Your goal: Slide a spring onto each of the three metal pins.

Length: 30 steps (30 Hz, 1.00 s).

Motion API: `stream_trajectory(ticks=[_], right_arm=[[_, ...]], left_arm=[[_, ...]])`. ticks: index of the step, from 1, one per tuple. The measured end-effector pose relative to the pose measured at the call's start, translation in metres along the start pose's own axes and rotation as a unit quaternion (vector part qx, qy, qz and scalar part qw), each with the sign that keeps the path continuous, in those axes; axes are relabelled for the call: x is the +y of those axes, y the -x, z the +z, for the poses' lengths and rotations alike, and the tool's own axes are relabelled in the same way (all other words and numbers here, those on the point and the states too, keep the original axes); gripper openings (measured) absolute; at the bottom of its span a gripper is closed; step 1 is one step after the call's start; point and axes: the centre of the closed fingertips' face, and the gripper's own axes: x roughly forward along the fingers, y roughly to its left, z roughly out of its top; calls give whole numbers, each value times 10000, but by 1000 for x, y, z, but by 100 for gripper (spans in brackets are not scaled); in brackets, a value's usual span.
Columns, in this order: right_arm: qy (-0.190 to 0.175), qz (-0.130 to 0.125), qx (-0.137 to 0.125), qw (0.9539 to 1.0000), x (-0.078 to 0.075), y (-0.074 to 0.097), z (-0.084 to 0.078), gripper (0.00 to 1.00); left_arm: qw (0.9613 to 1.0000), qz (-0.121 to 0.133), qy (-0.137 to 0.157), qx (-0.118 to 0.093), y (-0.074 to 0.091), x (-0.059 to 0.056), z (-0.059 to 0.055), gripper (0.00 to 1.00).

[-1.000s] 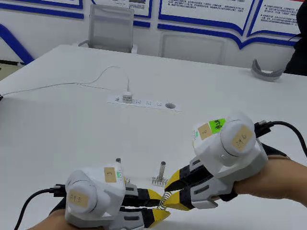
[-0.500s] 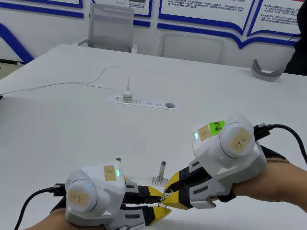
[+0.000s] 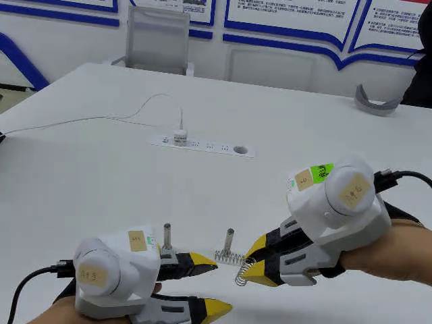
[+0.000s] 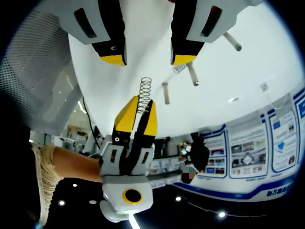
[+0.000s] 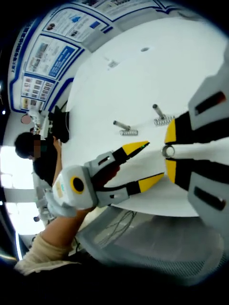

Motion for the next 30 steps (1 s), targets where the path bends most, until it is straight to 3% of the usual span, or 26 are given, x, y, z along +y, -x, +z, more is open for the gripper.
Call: stream_trajectory(ticks=[9,18,30], right_arm=[[-178,-216,-11,9996,-15,13,-7,12],[-321,-403,-22,9987,-27,24,-12,12],[-522,-711,-23,9961,-50,41,-19,12]], left_arm=[[9992,337,204,-1,19,17,-6,45],[9980,553,314,-12,33,27,-11,49],[9943,922,529,-26,56,46,-20,54]])
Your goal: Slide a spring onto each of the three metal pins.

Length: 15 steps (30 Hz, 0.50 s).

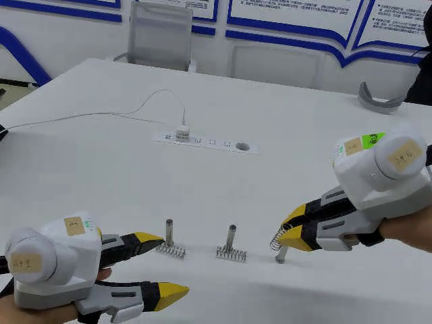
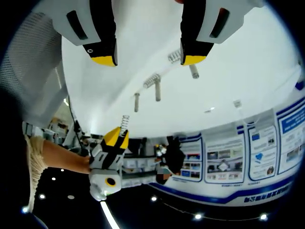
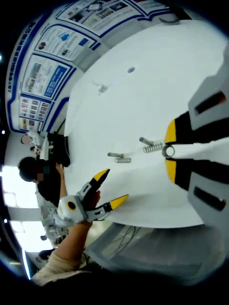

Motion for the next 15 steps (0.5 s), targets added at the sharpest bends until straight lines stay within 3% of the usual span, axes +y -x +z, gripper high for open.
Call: stream_trajectory(ticks=[8,15], right_arm=[[-175,-366,143,9991,-23,7,-8,12],[-216,-541,354,9977,-34,2,-18,12]], left_arm=[[9998,156,115,31,6,7,-5,57],[9997,192,158,60,7,8,-8,59]])
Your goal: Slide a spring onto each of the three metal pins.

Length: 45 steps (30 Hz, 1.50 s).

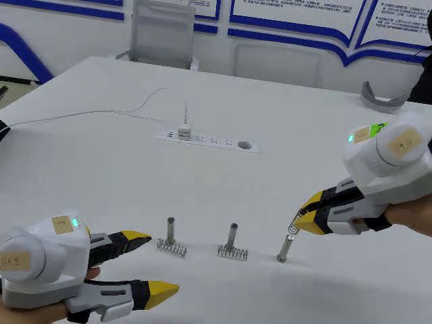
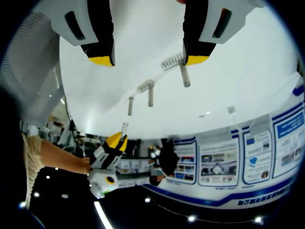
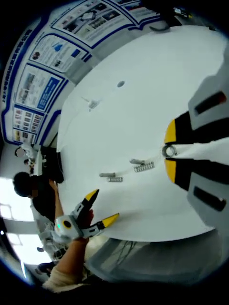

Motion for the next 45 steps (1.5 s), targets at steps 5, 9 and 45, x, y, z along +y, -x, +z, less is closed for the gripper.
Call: stream_trajectory(ticks=[5,9,45], right_arm=[[-106,-30,96,9999,-8,-7,-7,12],[-189,5,158,9997,-9,-13,-12,12],[-540,222,361,9976,-5,-59,-42,12]], left_arm=[[10000,20,20,-5,0,0,1,60],[10000,32,40,-5,0,0,1,61],[9999,94,124,57,1,2,-5,61]])
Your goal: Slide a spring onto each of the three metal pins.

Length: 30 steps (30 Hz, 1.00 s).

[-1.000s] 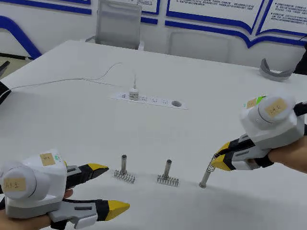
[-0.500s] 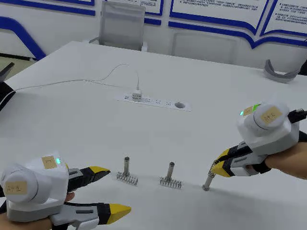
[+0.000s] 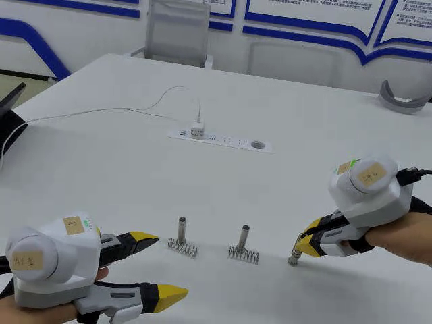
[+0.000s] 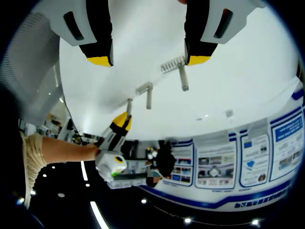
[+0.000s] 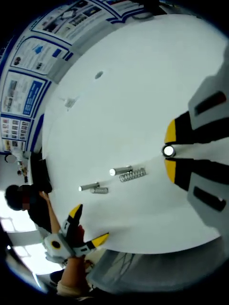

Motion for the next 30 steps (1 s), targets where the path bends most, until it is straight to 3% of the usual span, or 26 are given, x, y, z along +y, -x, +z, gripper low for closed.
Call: stream_trajectory(ticks=[18,25,30], right_arm=[[-32,7,83,10000,3,-10,-8,14],[191,-122,-72,9997,7,4,5,19],[395,-62,-194,9990,16,9,19,19]], left_arm=[[10000,8,13,-22,1,0,-3,61],[10000,-8,0,-44,1,0,-2,61],[10000,-31,-13,-47,0,-1,-1,61]])
